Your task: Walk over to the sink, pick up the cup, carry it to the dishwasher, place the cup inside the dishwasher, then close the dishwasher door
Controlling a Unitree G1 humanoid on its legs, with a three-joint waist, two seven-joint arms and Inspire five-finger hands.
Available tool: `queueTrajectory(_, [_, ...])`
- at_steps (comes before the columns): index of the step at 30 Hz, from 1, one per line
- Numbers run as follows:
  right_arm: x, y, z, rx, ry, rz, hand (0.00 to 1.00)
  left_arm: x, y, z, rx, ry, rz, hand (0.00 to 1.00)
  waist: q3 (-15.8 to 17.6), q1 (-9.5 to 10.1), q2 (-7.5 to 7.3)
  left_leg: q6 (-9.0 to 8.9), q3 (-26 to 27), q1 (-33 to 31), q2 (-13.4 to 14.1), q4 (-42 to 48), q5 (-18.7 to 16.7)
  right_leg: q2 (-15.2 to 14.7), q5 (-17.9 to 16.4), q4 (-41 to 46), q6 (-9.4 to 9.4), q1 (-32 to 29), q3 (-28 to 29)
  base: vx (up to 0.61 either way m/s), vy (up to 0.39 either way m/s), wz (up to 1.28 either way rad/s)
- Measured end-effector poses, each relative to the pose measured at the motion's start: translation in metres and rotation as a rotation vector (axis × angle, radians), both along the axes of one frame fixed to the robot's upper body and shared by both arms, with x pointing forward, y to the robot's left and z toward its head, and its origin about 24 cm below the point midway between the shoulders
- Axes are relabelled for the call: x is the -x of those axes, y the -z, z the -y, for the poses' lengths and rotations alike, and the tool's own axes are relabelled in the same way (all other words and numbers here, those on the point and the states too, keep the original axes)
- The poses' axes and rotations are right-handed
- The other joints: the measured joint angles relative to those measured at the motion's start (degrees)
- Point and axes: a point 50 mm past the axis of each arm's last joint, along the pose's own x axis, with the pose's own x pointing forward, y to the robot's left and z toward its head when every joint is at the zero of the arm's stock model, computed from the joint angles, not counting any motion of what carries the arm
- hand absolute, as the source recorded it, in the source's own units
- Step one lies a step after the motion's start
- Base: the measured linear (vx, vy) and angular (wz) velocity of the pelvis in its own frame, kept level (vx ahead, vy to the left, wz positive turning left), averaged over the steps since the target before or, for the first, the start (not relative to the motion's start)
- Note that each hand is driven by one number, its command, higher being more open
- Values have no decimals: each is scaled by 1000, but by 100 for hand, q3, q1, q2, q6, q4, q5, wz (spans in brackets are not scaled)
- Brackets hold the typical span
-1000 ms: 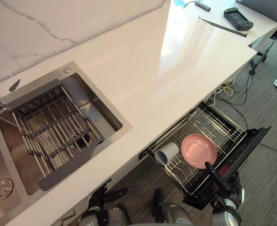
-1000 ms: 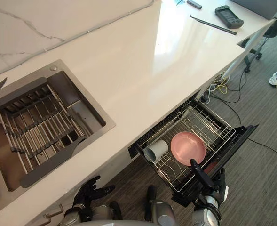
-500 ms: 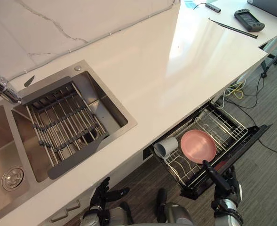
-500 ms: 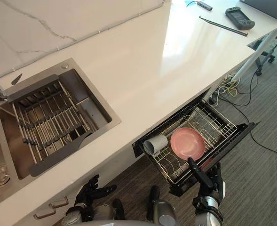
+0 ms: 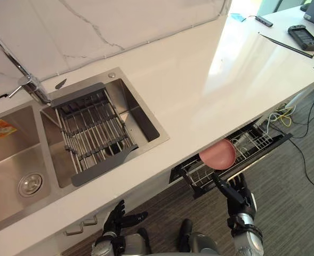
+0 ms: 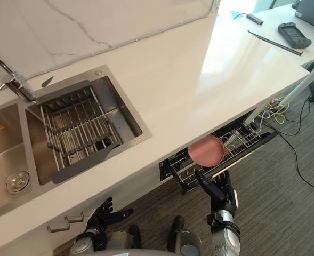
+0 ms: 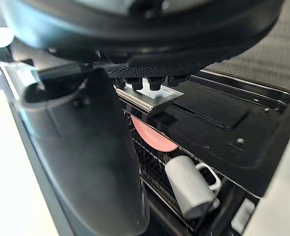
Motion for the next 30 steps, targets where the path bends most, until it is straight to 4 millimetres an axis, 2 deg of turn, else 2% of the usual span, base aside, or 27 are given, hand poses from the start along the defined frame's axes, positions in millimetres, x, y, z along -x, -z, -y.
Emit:
queueTrajectory(6, [-31, -12, -5, -18, -49, 36, 100, -3, -2, -1, 4, 1, 15, 100, 61, 28, -12, 54, -225, -200, -56, 191, 3, -121, -39, 154, 1, -52, -184, -56, 4, 20])
queueTrajectory(13, [-84, -43, -6, -12, -108, 124, 100, -19, -9, -1, 31, -5, 76, 100, 370, 230, -12, 118, -565, -548, -52, 575, -39, -237, -169, 488, -63, -189, -466, -63, -23, 22])
queueTrajectory(16, [-90, -48, 3, 4, -118, 126, 100, -21, -10, -4, 34, -15, 86, 100, 440, 255, -8, 118, -649, -655, -49, 677, -40, -269, -230, 616, -89, -246, -531, -50, -29, 13])
queueTrajectory(21, [-100, -48, 4, -10, -131, 94, 100, -21, -11, -7, 42, -29, 88, 100, 454, 256, -20, 156, -712, -687, -8, 710, -76, -249, -316, 647, -92, -250, -604, -46, -34, 5])
queueTrajectory(30, [-110, -52, -4, -25, -175, 84, 100, -22, -12, -7, 51, -20, 109, 100, 460, 303, -28, 5, -692, -658, 179, 565, 14, -88, -262, 414, -155, -193, -854, -18, -50, -6])
